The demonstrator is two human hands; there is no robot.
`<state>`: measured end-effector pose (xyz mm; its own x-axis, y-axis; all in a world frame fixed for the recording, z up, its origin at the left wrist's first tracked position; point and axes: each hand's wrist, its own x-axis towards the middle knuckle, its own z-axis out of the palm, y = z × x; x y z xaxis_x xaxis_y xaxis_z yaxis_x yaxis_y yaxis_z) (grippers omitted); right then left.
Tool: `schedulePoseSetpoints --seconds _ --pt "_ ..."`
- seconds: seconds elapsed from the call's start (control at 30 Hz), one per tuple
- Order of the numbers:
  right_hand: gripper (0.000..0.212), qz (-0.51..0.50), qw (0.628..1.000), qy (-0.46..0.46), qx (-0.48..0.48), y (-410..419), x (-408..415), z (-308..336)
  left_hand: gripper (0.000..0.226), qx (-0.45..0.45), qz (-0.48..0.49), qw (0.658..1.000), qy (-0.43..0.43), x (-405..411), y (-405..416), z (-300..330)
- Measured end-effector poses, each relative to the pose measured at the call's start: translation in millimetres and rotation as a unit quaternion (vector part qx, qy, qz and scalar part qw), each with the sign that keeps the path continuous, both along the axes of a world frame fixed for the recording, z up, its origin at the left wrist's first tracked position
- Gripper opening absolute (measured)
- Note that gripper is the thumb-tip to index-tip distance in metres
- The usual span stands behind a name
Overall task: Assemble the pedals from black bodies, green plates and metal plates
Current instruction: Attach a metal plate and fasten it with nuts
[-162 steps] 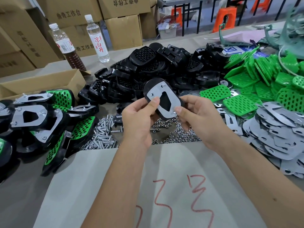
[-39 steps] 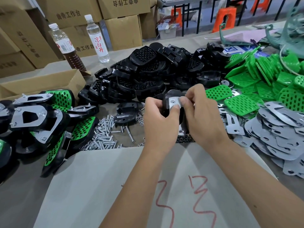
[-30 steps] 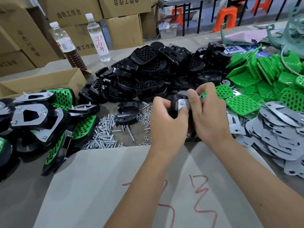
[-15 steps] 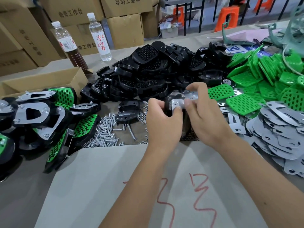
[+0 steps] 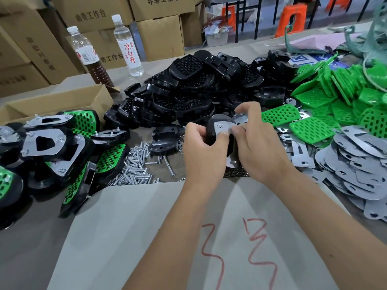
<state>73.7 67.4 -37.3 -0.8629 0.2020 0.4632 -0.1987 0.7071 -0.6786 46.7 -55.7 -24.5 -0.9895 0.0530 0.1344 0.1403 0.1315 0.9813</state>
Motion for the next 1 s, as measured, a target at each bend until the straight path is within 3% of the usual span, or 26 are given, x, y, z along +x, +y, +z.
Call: schedulePoseSetpoints --seconds 0.23,0.47,0.67,0.77,0.87,1.0 --pt "0.018 -0.065 0.997 0.033 0.021 -5 2 2 0.029 -0.017 0.004 0.997 0.079 3 4 1" --pt "0.019 -0.111 0.993 0.038 0.004 -10 -1 7 0.026 -0.001 -0.026 0.997 0.070 6 8 0" --pt "0.021 -0.029 0.995 0.029 -0.087 -3 1 8 0.023 0.020 0.034 0.999 0.028 -9 -3 0" --pt "0.011 0.055 0.996 -0.053 0.042 6 4 5 0.025 0.055 0.097 0.994 0.011 -24 -20 1" --pt "0.009 0.090 0.957 -0.169 0.216 4 5 4 0.024 0.088 0.115 0.989 -0.023 -33 -31 2" --pt "0.012 0.105 0.958 -0.184 0.194 -2 6 8 0.027 0.109 0.091 0.987 -0.078 -31 -30 4"
